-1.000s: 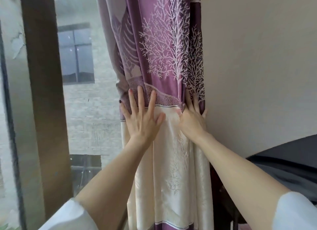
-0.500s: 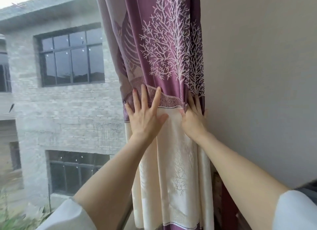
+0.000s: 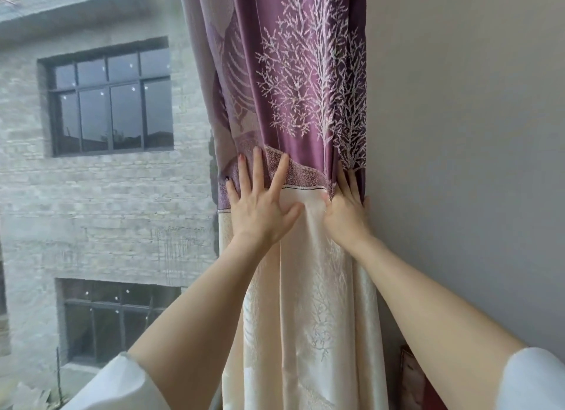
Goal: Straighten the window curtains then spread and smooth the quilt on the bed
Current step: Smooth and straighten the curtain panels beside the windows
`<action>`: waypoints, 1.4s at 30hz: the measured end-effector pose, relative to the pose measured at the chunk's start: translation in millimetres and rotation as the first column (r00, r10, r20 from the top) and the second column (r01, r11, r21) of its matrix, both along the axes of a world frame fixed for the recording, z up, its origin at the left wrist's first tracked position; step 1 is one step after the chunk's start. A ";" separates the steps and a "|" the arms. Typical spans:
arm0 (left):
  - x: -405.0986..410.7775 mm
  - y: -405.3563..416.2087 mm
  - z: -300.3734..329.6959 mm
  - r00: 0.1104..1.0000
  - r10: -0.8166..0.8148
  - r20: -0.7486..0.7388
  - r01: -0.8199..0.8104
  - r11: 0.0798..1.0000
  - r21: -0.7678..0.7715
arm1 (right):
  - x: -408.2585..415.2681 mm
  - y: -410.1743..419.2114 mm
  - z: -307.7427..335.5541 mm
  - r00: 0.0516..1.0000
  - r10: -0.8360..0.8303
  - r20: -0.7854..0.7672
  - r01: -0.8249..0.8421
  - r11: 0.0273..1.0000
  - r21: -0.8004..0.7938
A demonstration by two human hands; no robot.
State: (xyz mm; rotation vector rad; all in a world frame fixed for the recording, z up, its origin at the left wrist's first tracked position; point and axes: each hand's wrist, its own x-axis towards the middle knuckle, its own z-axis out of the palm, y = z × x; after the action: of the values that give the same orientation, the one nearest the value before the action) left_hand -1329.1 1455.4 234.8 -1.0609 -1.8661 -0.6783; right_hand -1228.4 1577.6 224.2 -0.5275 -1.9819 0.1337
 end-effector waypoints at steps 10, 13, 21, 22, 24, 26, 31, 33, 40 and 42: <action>-81.3 123.9 -7.1 0.997 -0.076 -0.014 0.077 0.997 0.014 | -74.1 112.3 -3.4 0.997 -0.075 -0.005 0.075 0.996 0.044; -101.9 157.9 -13.2 0.997 -0.079 -0.005 0.079 0.997 -0.007 | -93.8 144.5 -6.8 0.992 -0.124 0.022 0.123 0.991 0.051; -138.3 217.7 -16.7 0.999 -0.043 -0.010 0.042 0.996 -0.080 | -127.3 204.8 -10.3 0.985 -0.157 0.070 0.155 0.988 0.025; -140.5 223.7 -17.0 0.999 -0.039 -0.006 0.038 0.995 -0.096 | -129.3 210.3 -11.1 0.982 -0.168 0.081 0.166 0.986 0.022; -143.2 233.3 -15.1 0.999 -0.035 0.010 0.036 0.990 -0.135 | -130.9 219.0 -11.7 0.977 -0.184 0.110 0.184 0.983 0.013; -145.5 240.3 -11.5 0.999 -0.042 0.033 0.047 0.984 -0.173 | -131.0 224.7 -12.2 0.972 -0.194 0.131 0.196 0.981 0.002; -150.3 243.6 -4.3 0.995 -0.044 0.092 0.067 0.961 -0.269 | -129.1 225.7 -16.8 0.961 -0.218 0.171 0.220 0.975 0.002; -150.0 239.1 -2.2 0.992 -0.048 0.121 0.084 0.947 -0.309 | -126.4 222.9 -17.2 0.955 -0.218 0.202 0.224 0.975 -0.004; -129.5 210.9 -7.4 0.975 -0.081 0.209 0.155 0.916 -0.369 | -105.0 206.5 -21.9 0.919 -0.259 0.297 0.267 0.964 0.014; -113.1 200.3 -9.4 0.986 -0.022 0.163 0.077 0.937 -0.340 | -97.9 198.3 -23.2 0.910 -0.272 0.313 0.276 0.961 0.031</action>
State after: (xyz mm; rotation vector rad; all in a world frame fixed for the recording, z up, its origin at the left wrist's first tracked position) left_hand -1442.2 1655.8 225.3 -1.3130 -2.1556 -0.4821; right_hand -1326.4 1776.0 201.0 -0.8757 -2.1906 -0.1204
